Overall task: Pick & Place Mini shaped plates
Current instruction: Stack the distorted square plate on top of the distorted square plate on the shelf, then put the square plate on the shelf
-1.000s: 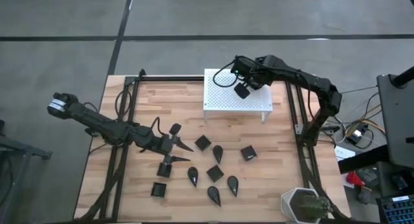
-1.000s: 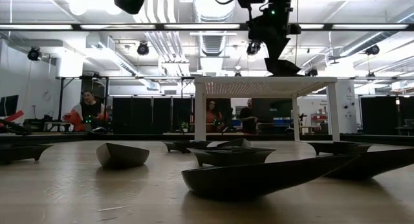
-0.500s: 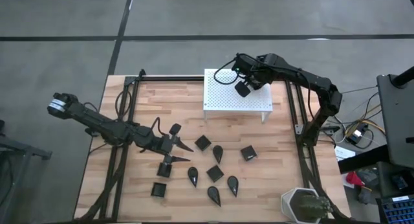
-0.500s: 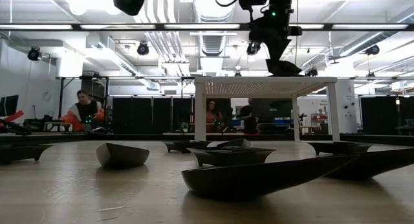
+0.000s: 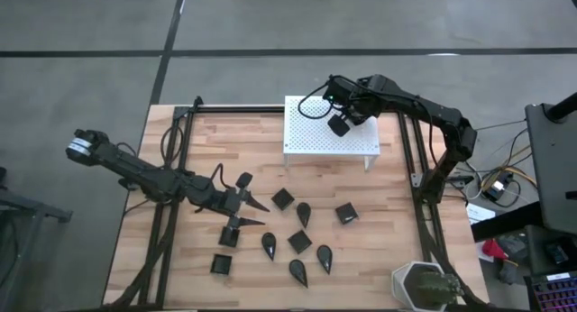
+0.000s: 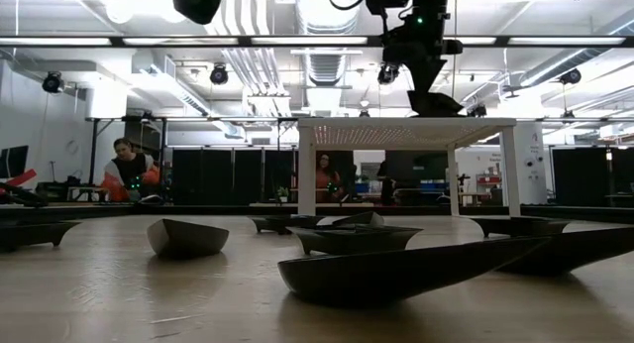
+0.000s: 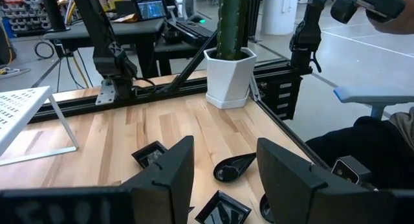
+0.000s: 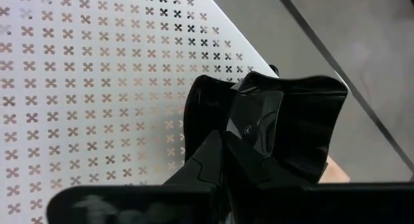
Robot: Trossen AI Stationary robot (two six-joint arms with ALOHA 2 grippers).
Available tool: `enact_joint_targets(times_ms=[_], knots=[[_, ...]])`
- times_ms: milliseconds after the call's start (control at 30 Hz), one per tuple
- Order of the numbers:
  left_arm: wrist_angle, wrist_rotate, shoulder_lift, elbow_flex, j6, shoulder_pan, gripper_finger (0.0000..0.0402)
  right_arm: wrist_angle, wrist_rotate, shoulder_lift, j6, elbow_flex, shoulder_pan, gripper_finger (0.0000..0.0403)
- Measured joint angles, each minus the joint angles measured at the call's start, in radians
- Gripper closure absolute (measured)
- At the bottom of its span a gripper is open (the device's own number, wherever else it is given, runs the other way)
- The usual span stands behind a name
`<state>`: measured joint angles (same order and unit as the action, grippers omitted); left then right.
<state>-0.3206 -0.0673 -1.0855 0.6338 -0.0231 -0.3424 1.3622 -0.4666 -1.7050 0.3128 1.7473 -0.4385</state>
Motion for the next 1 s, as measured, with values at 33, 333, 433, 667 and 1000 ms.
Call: enact_joint_targets(times_ms=[33,333,433,667,1000], knots=[[0.000,0.000,0.000,0.000,0.000,0.000,0.0238,0.001,0.000,0.000,0.001,0.000,0.000,0.0394],[0.000,0.000,0.000,0.000,0.001,-0.001,0.0238,0.028,0.004,0.000,0.023,0.000,0.000,0.0358],[0.000,0.000,0.000,0.000,0.001,-0.001,0.0238,0.028,0.003,0.000,0.020,0.000,0.002,0.0336],[0.000,0.000,0.000,0.000,0.001,-0.001,0.0238,0.026,0.004,0.000,0.019,0.001,0.006,0.0298],[0.063,-0.017,0.000,0.000,-0.020,0.001,0.0238,0.021,0.003,0.000,0.003,0.008,0.065,0.0298]])
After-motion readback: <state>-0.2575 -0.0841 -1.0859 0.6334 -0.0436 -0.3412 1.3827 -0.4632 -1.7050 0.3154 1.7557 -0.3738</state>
